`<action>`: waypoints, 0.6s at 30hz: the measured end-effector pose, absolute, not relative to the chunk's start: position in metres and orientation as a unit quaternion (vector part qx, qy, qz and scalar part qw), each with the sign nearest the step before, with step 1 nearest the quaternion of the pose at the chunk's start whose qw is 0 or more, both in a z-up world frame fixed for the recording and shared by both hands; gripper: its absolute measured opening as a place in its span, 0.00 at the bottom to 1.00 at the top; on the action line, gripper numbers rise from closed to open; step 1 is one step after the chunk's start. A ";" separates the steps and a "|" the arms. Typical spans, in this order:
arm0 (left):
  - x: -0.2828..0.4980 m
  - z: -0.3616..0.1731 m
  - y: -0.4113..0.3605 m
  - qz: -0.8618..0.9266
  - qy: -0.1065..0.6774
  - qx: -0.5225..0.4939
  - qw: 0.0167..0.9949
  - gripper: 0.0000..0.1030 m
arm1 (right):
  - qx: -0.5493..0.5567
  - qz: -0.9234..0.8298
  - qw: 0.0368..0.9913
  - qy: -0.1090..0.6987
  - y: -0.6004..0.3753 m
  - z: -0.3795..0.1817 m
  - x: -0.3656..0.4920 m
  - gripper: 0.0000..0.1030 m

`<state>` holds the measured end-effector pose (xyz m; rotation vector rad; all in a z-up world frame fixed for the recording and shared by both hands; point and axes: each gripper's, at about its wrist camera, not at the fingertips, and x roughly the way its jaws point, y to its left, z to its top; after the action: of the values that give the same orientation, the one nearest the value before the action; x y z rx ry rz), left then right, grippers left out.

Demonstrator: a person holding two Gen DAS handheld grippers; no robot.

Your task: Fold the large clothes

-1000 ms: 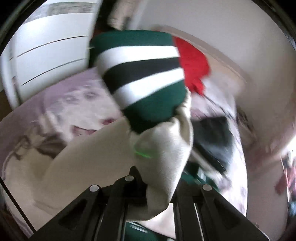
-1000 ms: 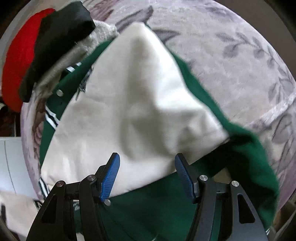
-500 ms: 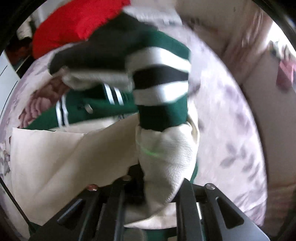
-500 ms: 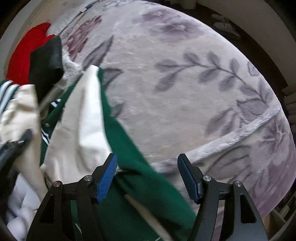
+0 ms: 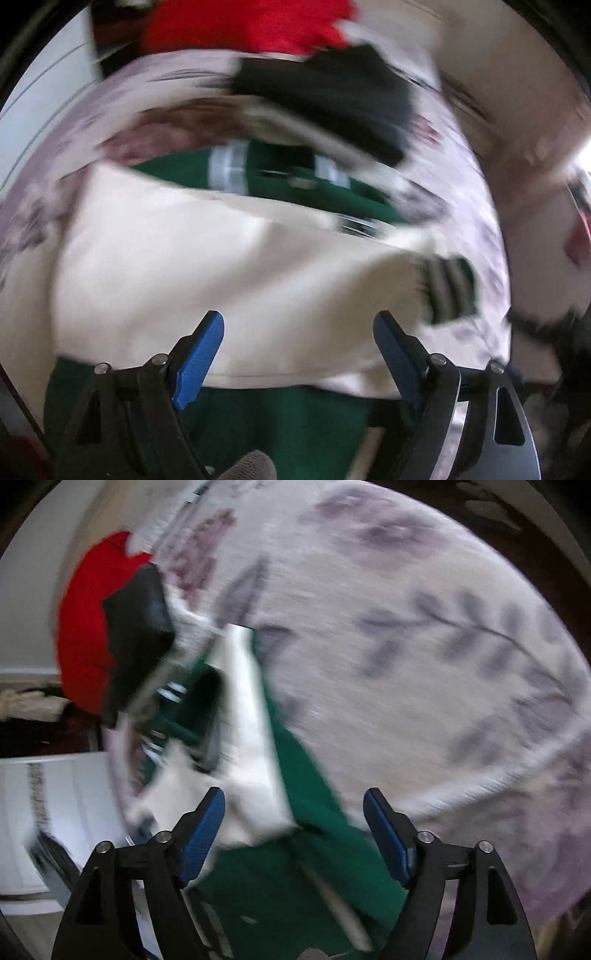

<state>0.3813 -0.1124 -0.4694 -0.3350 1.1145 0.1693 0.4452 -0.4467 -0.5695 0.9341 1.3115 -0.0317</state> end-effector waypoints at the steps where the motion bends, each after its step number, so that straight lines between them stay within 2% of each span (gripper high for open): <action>1: 0.377 -0.473 -0.101 0.097 0.523 -0.173 0.829 0.80 | 0.425 -0.002 0.697 0.578 -0.439 -0.569 0.459 0.79; 3: 0.365 -0.486 -0.067 0.137 0.524 -0.214 0.813 0.80 | 0.429 0.015 0.704 0.566 -0.422 -0.571 0.492 0.79; 5: 0.359 -0.500 -0.043 0.166 0.534 -0.241 0.793 0.80 | 0.414 0.020 0.692 0.591 -0.402 -0.591 0.527 0.77; 6: 0.355 -0.504 -0.033 0.177 0.537 -0.255 0.785 0.80 | 0.408 0.018 0.681 0.608 -0.394 -0.602 0.537 0.39; 7: 0.350 -0.507 -0.024 0.183 0.535 -0.267 0.780 0.80 | 0.397 0.017 0.674 0.623 -0.383 -0.610 0.545 0.10; 8: 0.344 -0.508 -0.017 0.189 0.532 -0.276 0.778 0.80 | 0.372 0.009 0.680 0.632 -0.375 -0.607 0.545 0.08; 11: 0.322 -0.514 0.012 0.212 0.524 -0.299 0.769 0.80 | 0.332 0.004 0.739 0.587 -0.363 -0.567 0.516 0.07; 13: 0.311 -0.520 0.028 0.225 0.525 -0.316 0.758 0.80 | 0.295 -0.029 0.738 0.606 -0.362 -0.574 0.497 0.08; 14: 0.307 -0.522 0.035 0.228 0.526 -0.327 0.752 0.80 | 0.280 -0.041 0.714 0.641 -0.362 -0.594 0.489 0.14; 15: 0.301 -0.524 0.047 0.232 0.527 -0.341 0.743 0.80 | 0.281 -0.047 0.681 0.675 -0.362 -0.614 0.484 0.31; 17: 0.292 -0.521 0.066 0.240 0.519 -0.361 0.737 0.80 | 0.301 -0.080 0.631 0.711 -0.367 -0.633 0.474 0.49; 18: 0.289 -0.518 0.075 0.242 0.511 -0.368 0.738 0.80 | 0.304 -0.096 0.634 0.704 -0.370 -0.625 0.471 0.50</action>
<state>0.2887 0.0753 -0.5179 -0.8070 1.1209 0.5317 0.4712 -0.3699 -0.6248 0.6950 1.6096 -0.2202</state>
